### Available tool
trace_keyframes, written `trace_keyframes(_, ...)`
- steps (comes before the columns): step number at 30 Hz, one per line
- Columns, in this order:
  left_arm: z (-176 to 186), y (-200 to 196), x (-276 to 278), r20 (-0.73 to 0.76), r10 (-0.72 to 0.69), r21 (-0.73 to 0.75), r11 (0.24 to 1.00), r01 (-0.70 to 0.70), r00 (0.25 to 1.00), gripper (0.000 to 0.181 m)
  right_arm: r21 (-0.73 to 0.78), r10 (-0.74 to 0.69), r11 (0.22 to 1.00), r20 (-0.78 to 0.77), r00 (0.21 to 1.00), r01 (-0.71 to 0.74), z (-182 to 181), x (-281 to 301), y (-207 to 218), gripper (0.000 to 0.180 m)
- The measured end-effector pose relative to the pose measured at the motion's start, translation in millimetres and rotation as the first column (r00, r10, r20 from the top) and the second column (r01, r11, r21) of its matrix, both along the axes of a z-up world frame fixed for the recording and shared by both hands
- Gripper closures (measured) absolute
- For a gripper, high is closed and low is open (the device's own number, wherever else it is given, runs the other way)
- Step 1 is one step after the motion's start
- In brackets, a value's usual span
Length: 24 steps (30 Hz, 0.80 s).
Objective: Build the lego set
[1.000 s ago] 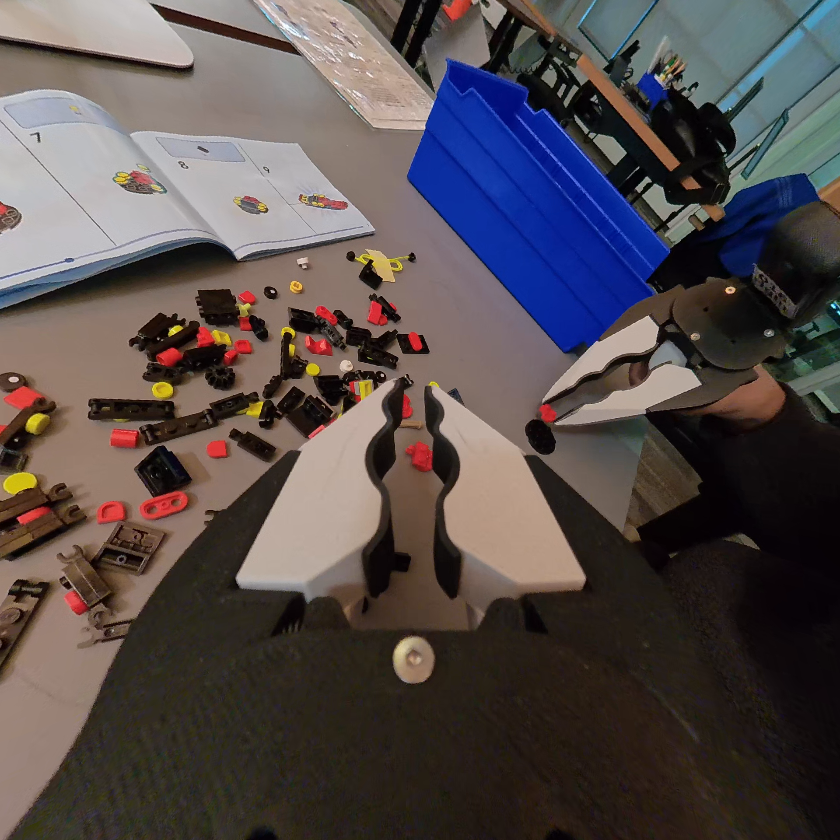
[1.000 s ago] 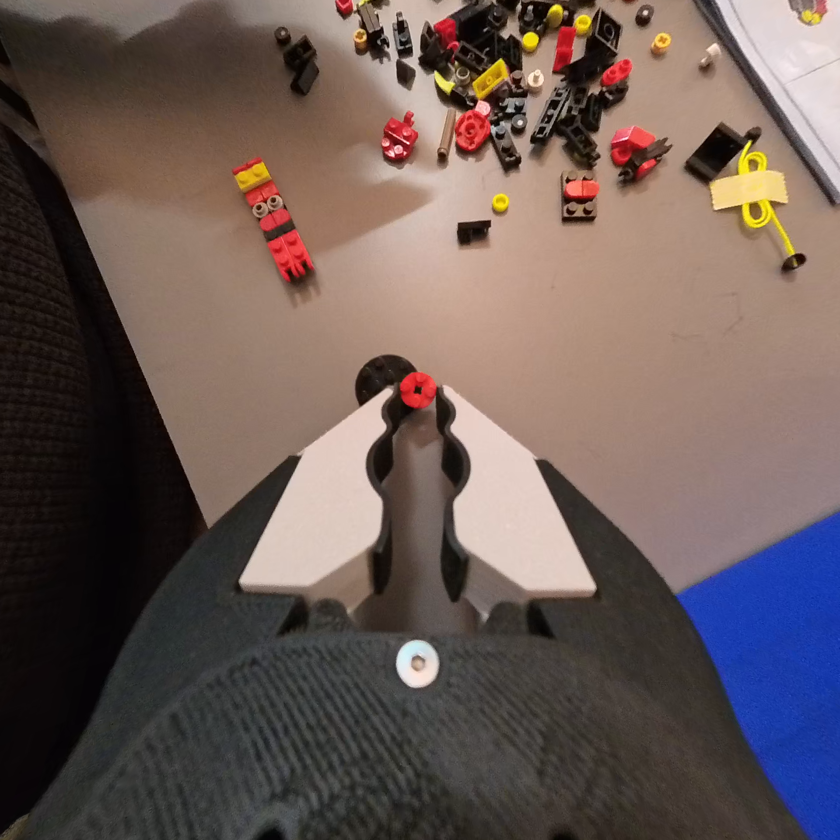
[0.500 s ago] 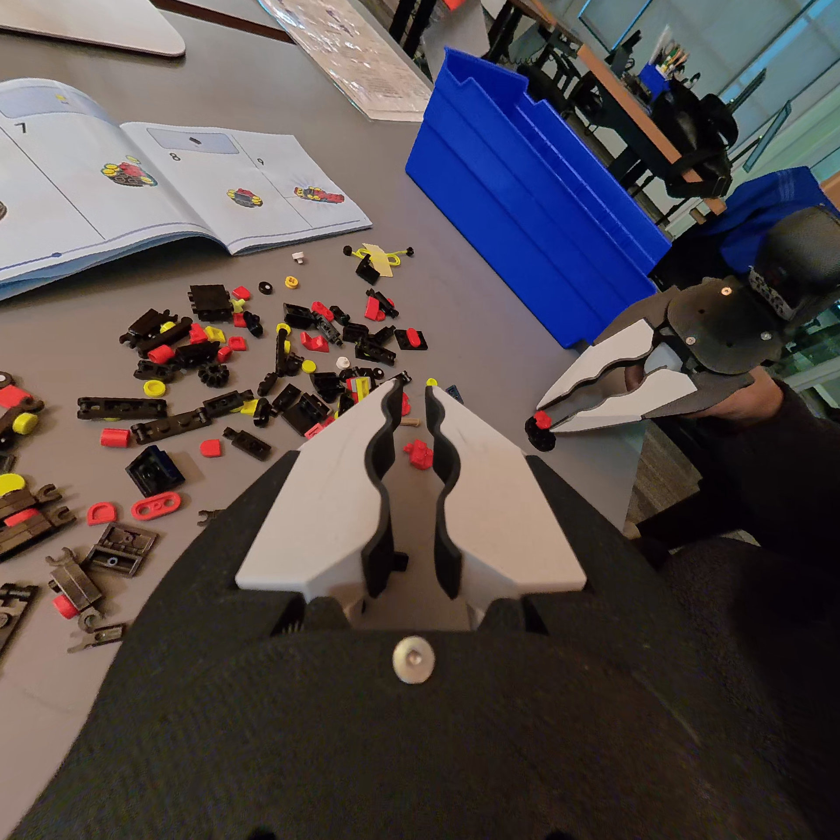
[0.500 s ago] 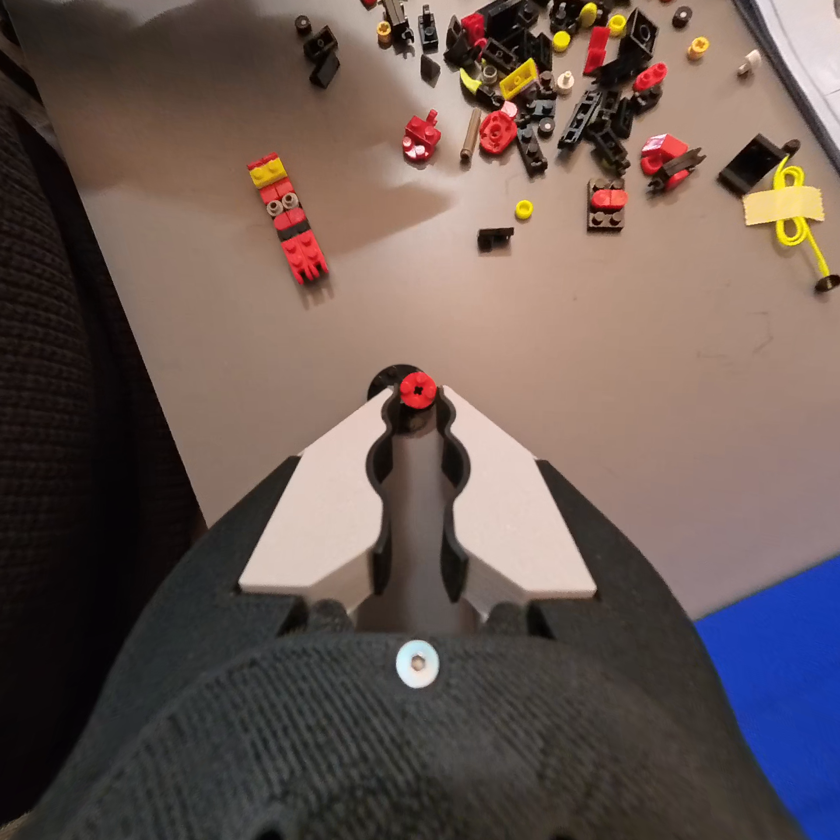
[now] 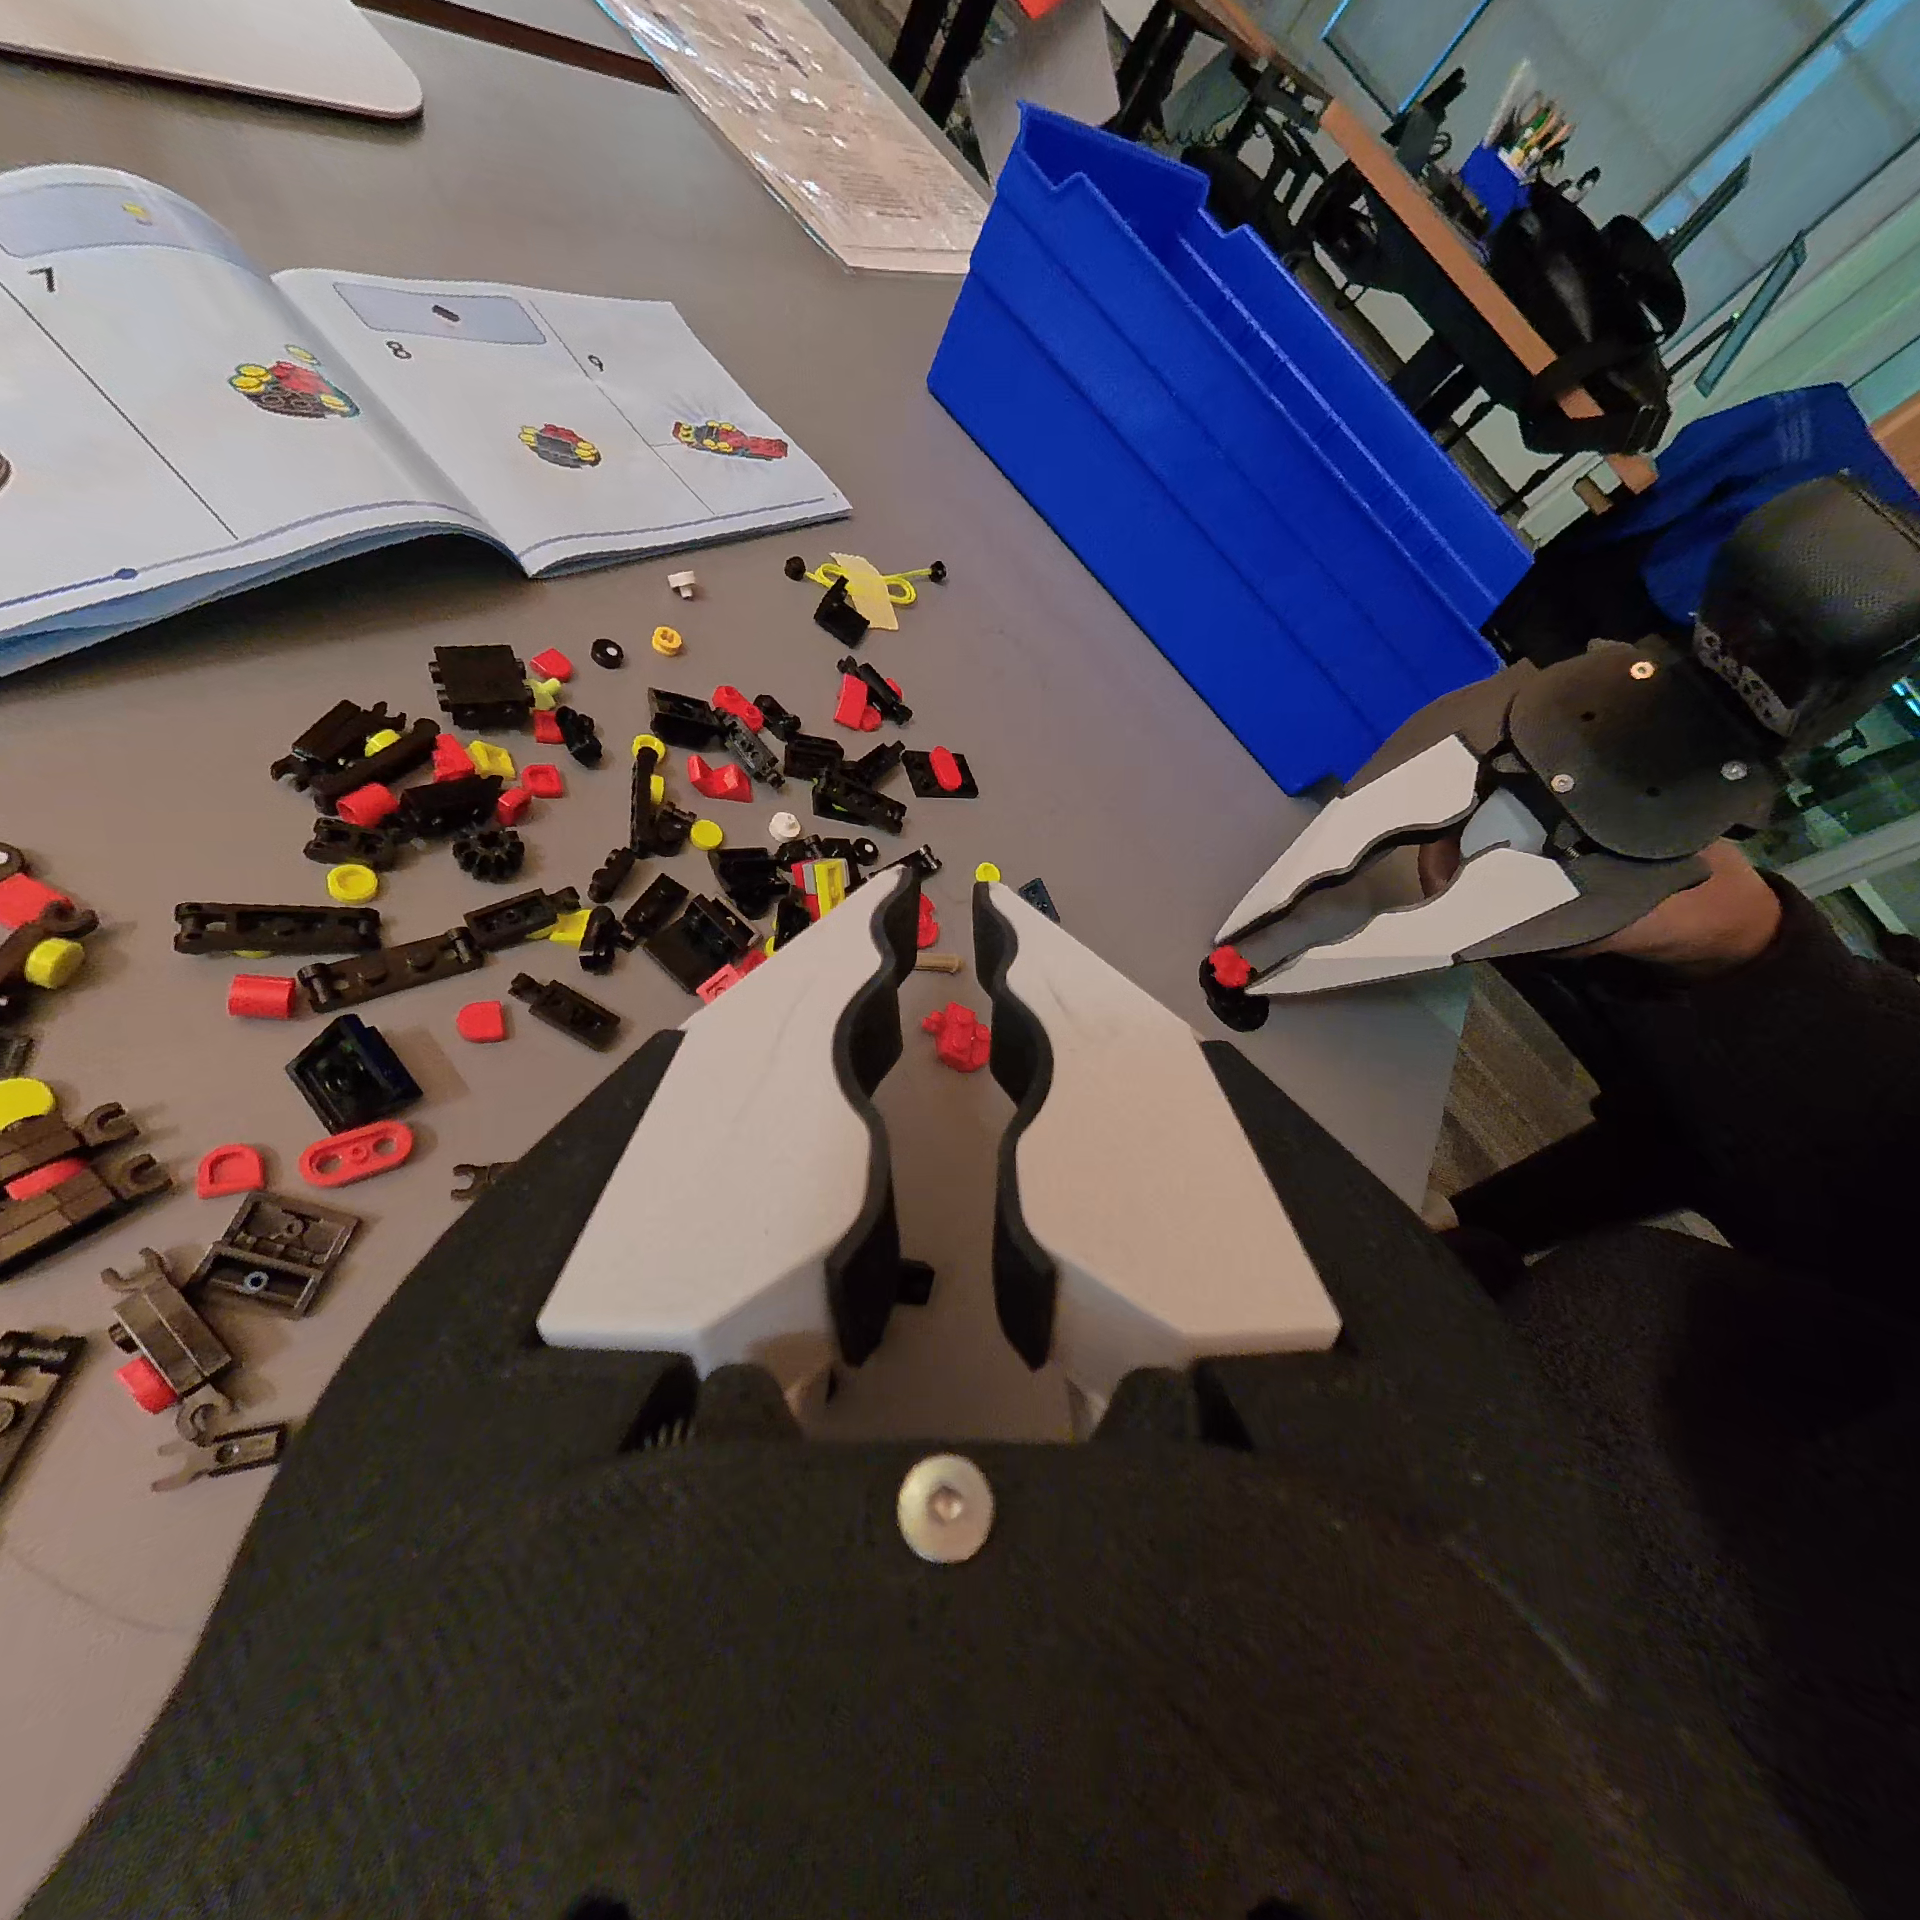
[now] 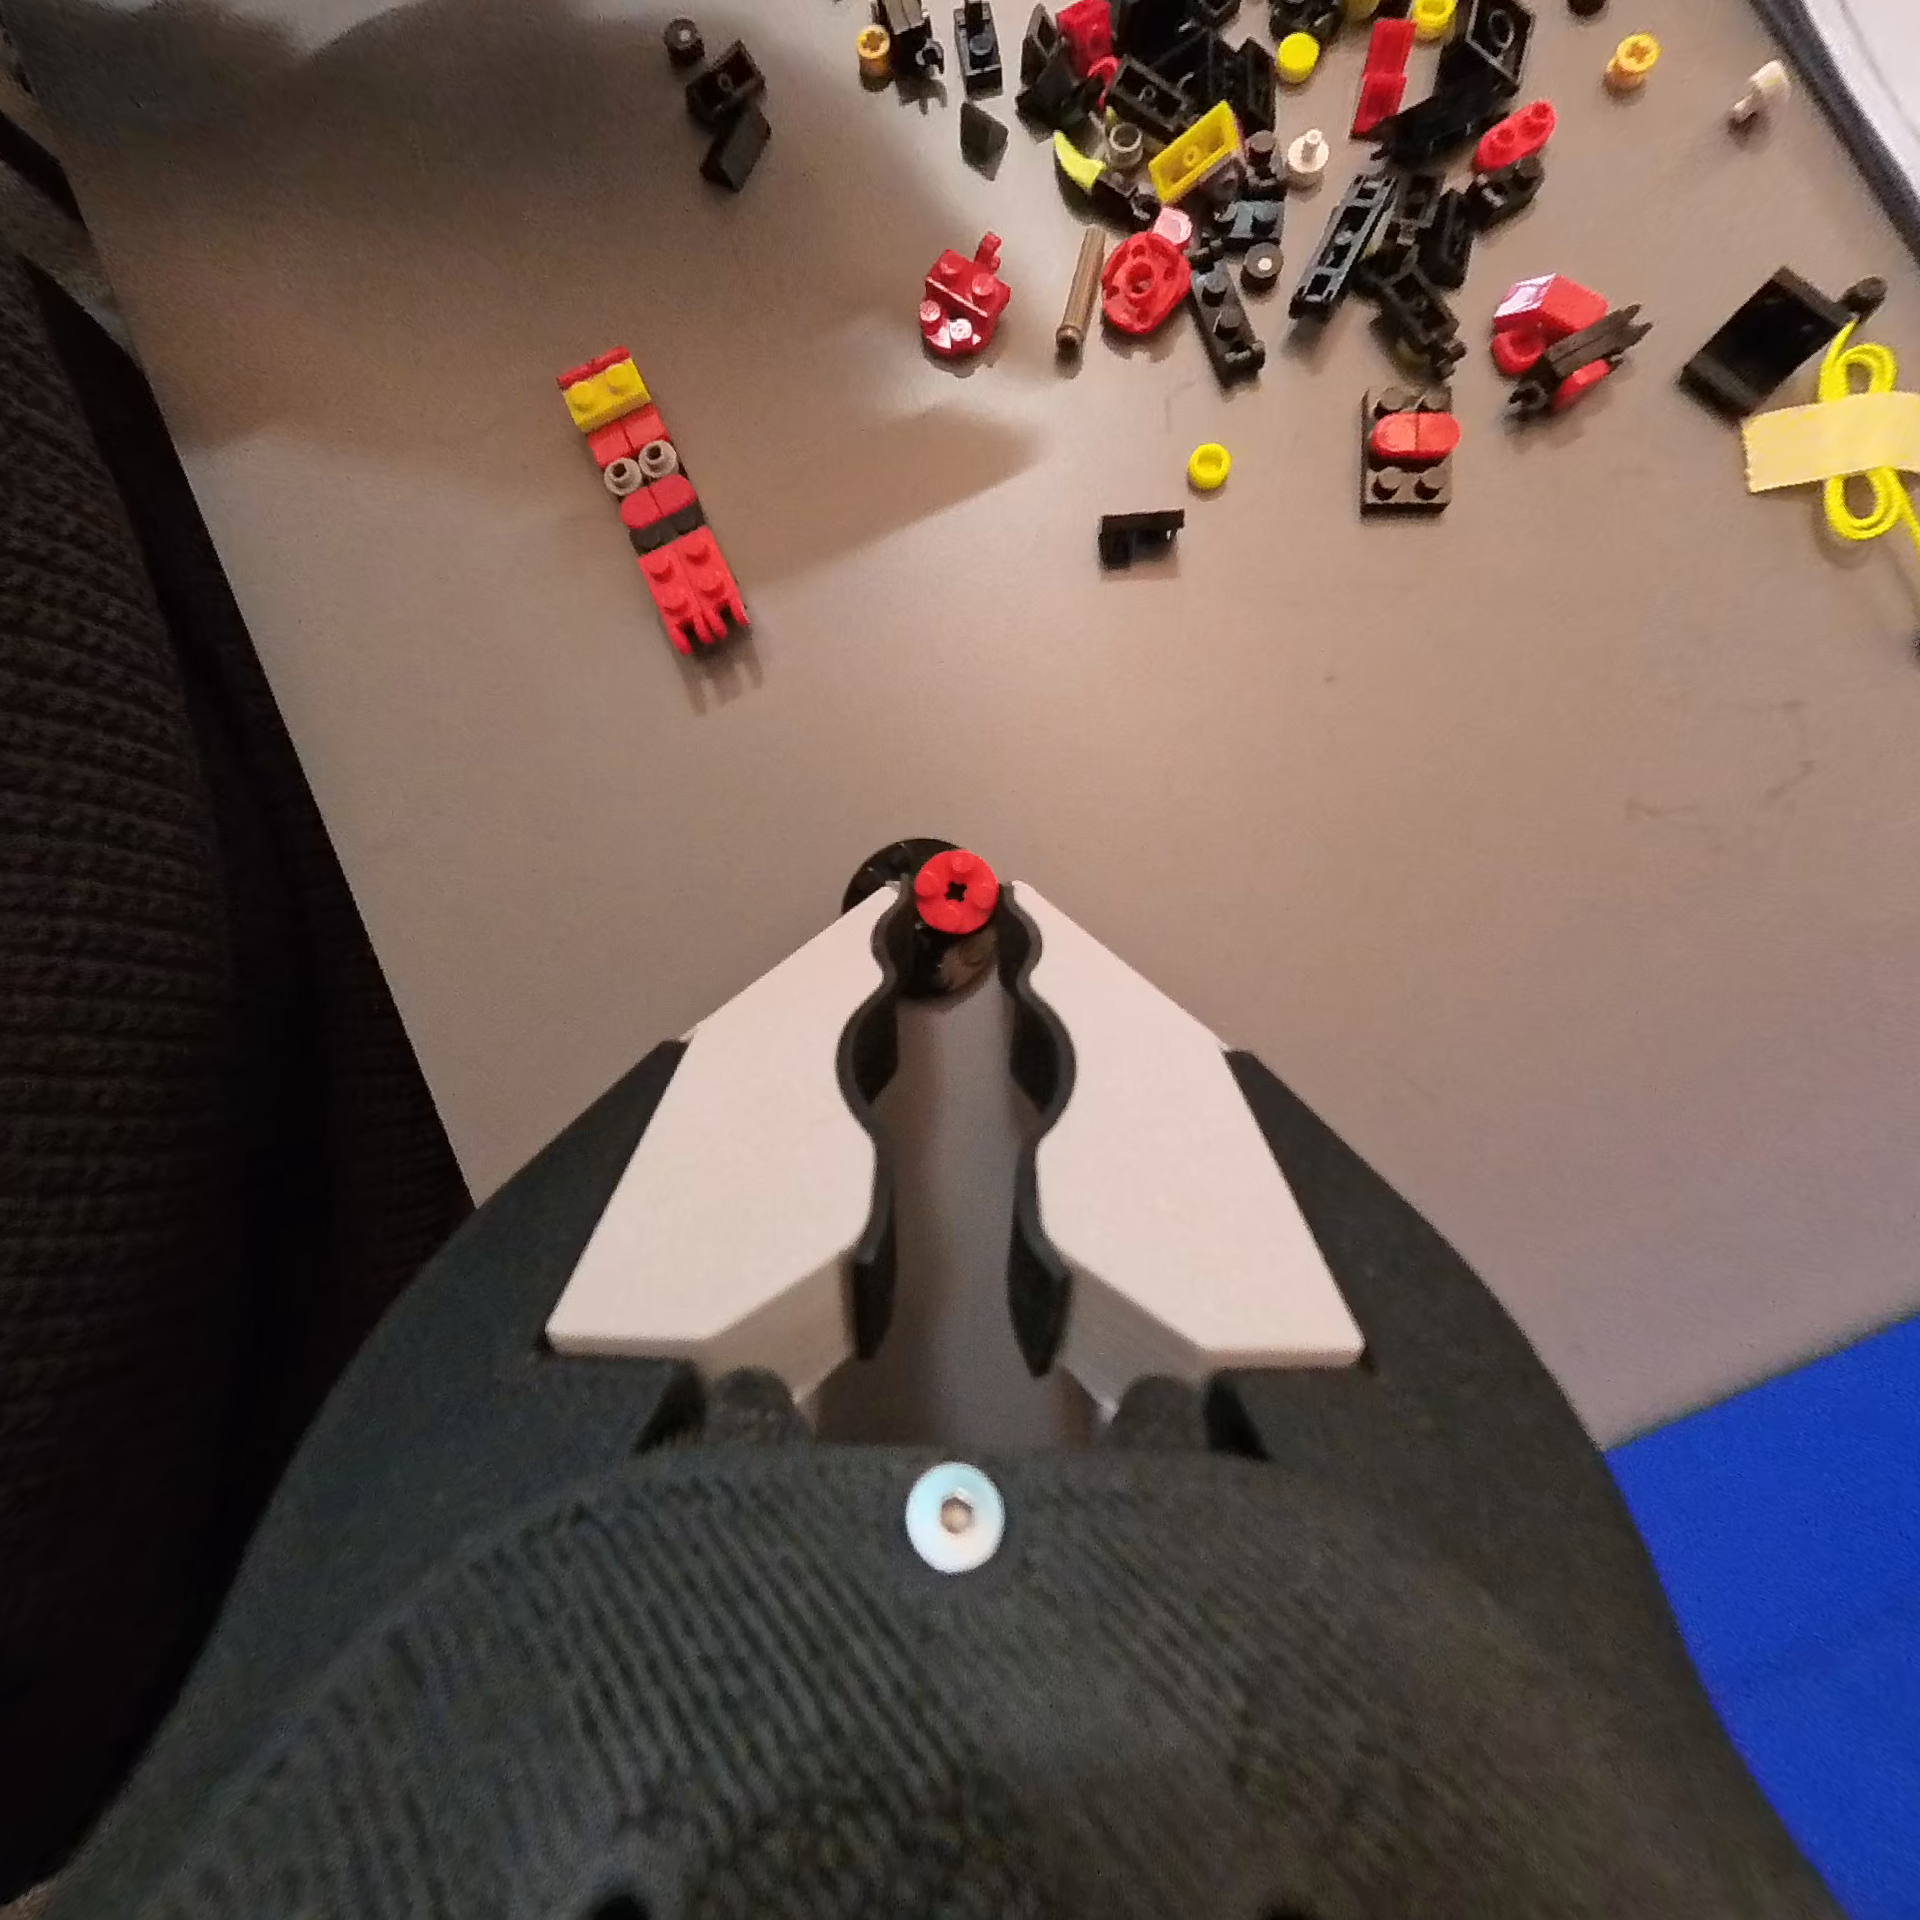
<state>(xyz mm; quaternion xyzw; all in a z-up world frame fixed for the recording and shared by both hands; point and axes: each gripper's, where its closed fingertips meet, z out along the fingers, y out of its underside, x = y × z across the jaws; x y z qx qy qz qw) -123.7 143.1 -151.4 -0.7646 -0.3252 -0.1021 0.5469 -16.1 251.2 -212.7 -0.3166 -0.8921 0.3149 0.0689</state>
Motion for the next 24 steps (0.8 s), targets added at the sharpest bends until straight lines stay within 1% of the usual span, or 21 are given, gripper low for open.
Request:
trace_keyframes(16,-0.2,-0.3,-0.2,0.001,0.000,-0.001,1.000,0.000,1.000,0.174,0.000,0.007,1.000,0.000,1.000,-0.007,-1.3,0.8,-1.0,0.165)
trace_keyframes(17,-0.3,-0.3,-0.2,0.001,0.000,-0.002,1.000,0.000,1.000,0.174,0.001,0.006,1.000,-0.001,1.000,-0.006,-1.3,0.5,-0.8,0.164)
trace_keyframes(21,-0.3,-0.3,-0.3,0.002,0.000,-0.002,1.000,0.000,1.000,0.174,0.008,0.005,1.000,-0.007,1.000,-0.005,-1.5,0.3,-0.5,0.151)
trace_keyframes(24,-0.3,-0.5,-0.5,0.002,0.001,-0.002,1.000,-0.001,1.000,0.174,0.005,-0.002,1.000,-0.025,1.000,0.003,1.6,-1.3,0.0,0.149)
